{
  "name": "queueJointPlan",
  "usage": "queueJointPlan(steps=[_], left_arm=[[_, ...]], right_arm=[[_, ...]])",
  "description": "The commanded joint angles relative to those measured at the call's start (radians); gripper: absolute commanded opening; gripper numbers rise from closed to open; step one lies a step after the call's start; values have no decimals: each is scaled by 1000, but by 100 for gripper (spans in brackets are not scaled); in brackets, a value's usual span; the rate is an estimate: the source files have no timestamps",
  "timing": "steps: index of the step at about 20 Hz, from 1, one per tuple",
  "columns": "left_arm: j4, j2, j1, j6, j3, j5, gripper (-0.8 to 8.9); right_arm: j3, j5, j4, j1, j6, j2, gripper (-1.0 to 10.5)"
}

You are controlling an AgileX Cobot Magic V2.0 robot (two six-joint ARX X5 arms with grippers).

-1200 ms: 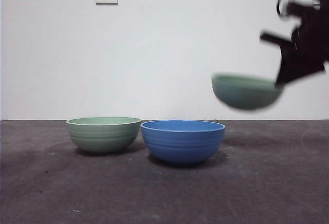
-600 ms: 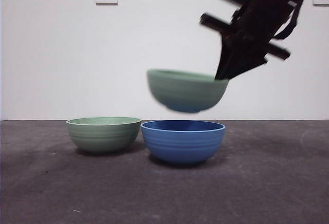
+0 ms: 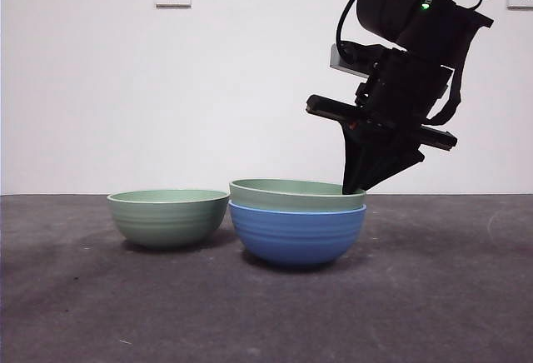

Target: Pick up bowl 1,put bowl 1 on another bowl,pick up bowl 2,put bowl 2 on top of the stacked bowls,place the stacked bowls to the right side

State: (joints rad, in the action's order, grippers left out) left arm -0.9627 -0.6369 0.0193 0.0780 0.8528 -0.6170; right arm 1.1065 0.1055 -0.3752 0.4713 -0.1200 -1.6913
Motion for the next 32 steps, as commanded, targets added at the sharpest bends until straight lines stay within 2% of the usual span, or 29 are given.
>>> queueJointPlan(steps=[1, 4, 7, 13, 16, 18, 22, 26, 27, 30, 32], left_arm=[[34, -39, 0, -2, 5, 15, 480], [116, -124, -3, -8, 5, 14, 480], [235, -240, -23, -62, 5, 34, 480], [533, -526, -127, -188, 19, 227, 471], [539, -719, -188, -187, 126, 357, 471], [518, -844, -211, -187, 219, 409, 471], [463, -1053, -232, -187, 362, 465, 470], [446, -1147, -233, -187, 380, 494, 460], [445, -1148, -234, -187, 380, 494, 418], [438, -1148, -234, -187, 380, 492, 110], [431, -1148, -234, -183, 380, 484, -3]], right_arm=[[-5, 0, -8, 3, 6, -11, 261], [-5, 0, -8, 3, 6, 27, 290], [-5, 0, -14, 3, 6, 132, 290], [-5, -8, -149, 0, 14, 442, 289], [-5, -8, -224, 0, 17, 580, 289], [-5, -8, -267, 0, 17, 647, 288], [-5, -8, -343, 0, 17, 731, 288], [-5, -11, -368, 0, 17, 757, 287], [-5, -11, -368, 0, 17, 757, 287], [-5, -11, -368, 0, 17, 755, 287], [-5, -10, -368, 0, 17, 756, 287]])
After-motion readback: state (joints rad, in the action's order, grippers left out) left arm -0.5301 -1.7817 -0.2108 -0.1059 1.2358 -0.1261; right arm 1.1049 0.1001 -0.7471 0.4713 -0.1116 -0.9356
